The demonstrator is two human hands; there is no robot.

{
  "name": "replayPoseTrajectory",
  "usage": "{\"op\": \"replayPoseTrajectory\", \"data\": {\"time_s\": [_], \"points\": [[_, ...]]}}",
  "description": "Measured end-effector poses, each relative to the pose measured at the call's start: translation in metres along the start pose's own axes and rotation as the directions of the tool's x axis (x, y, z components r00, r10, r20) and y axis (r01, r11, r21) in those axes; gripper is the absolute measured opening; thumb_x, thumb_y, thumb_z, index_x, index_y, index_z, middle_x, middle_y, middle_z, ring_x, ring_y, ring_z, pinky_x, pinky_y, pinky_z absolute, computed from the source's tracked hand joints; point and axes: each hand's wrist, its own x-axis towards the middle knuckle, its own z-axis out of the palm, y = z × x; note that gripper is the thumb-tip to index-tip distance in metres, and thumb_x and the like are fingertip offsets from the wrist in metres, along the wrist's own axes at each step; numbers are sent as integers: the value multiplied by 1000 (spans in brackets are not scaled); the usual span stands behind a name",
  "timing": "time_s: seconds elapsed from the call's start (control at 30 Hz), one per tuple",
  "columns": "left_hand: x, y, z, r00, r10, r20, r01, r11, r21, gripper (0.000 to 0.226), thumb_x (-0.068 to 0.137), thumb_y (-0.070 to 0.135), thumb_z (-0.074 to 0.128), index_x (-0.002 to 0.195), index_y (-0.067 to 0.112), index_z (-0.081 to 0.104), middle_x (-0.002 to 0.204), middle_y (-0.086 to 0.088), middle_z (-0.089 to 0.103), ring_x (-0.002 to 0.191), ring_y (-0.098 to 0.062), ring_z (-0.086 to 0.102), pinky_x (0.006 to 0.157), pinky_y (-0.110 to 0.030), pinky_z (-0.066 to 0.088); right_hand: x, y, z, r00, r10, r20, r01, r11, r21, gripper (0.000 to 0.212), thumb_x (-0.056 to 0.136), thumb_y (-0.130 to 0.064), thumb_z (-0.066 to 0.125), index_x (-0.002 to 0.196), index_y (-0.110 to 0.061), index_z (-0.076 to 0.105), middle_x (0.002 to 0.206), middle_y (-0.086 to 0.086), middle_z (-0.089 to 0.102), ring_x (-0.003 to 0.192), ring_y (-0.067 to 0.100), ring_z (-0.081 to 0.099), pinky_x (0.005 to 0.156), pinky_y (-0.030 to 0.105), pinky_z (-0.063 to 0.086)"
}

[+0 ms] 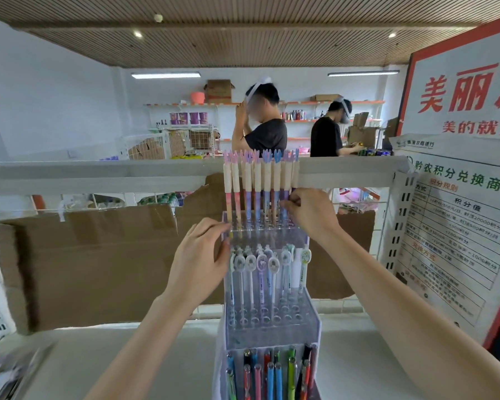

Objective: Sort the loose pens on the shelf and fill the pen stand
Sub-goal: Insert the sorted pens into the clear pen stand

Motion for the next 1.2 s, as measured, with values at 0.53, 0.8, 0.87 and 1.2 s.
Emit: {"op": "replayPoseTrajectory", "data": {"time_s": [0.53, 0.8, 0.87, 1.2], "points": [[-4, 1, 1, 1000, -19, 7, 19, 999, -32, 28, 83, 2, 63, 111, 7, 66, 106, 1, 63, 85, -7, 58, 73, -10, 38, -3, 3, -2, 999, -48, 24, 50, 994, -98, 46, 96, -23, 48, 51, -14, 40, 48, 2, 42, 55, 24, 47, 57, 31, 41], [-10, 4, 0, 1000, 7, 27, -8, 1000, 16, 34, 86, 2, 60, 120, 5, 60, 117, -3, 60, 94, -14, 63, 83, -16, 43, -12, 7, -10, 998, -48, 28, 49, 998, -33, 27, 95, -24, 51, 91, -2, 68, 86, 13, 68, 81, 27, 61, 70, 33, 46], [-15, 5, -3, 1000, 6, 9, -6, 999, 43, 34, 85, 0, 61, 118, 4, 60, 117, -6, 60, 97, -17, 62, 84, -19, 44, -21, 7, -16, 998, -68, -4, 68, 996, -65, 24, 95, -25, 51, 105, -7, 63, 101, 10, 66, 91, 26, 60, 76, 34, 47], [-126, -24, -28, 964, -169, 203, 120, 965, 232, 32, 85, 20, 41, 99, 5, 65, 97, -8, 59, 85, -27, 59, 78, -33, 47, -143, -41, 48, 745, -660, 95, 664, 748, -16, 23, 84, -25, 46, 88, -11, 64, 78, 3, 58, 58, 20, 58, 37, 26, 42]]}}
